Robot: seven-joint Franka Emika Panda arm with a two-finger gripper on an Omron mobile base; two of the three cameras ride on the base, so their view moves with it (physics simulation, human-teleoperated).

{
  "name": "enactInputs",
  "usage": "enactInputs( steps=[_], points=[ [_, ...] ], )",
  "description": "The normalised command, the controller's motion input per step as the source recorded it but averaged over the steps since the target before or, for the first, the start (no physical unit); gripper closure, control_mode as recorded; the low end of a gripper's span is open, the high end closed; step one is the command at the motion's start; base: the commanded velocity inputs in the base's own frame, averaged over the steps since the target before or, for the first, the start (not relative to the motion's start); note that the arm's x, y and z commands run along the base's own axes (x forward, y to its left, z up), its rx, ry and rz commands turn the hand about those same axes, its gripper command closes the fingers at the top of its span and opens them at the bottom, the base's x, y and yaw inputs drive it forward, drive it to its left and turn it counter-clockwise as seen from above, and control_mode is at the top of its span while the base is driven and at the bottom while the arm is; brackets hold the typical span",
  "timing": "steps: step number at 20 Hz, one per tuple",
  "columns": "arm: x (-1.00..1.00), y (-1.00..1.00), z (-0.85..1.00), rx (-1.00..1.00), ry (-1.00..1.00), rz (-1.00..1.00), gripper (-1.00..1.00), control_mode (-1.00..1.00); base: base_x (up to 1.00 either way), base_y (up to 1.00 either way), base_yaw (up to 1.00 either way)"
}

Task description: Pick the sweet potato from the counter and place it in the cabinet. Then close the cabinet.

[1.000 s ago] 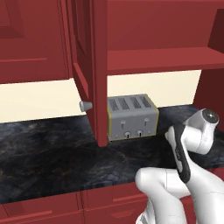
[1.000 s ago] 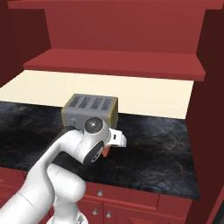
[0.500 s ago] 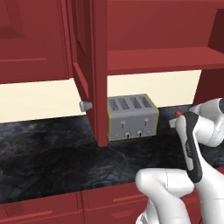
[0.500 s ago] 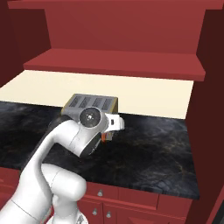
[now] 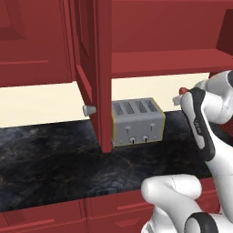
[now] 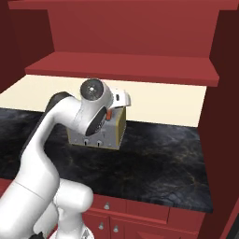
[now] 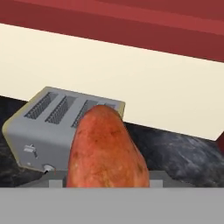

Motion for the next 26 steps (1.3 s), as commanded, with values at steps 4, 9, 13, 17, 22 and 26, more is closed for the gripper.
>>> enactInputs(
  steps=[4,9,13,17,22,26],
  points=[
    [0.79,0.07,1.00,0.00,-0.10,0.00,1.00,-1.00,0.00,0.00,0.00],
    [0.82,0.00,1.00,0.00,-0.09,0.00,1.00,-1.00,0.00,0.00,0.00],
    [0.84,0.00,0.78,-0.03,-0.02,-0.01,1.00,-1.00,0.00,0.00,0.00],
    [1.00,0.00,-0.12,-0.11,-0.01,-0.01,1.00,-1.00,0.00,0.00,0.00],
    [1.00,0.00,-0.17,-0.04,-0.02,0.00,1.00,-1.00,0.00,0.00,0.00],
    [1.00,0.00,-0.52,0.00,-0.01,0.00,1.00,-1.00,0.00,0.00,0.00]
  ],
)
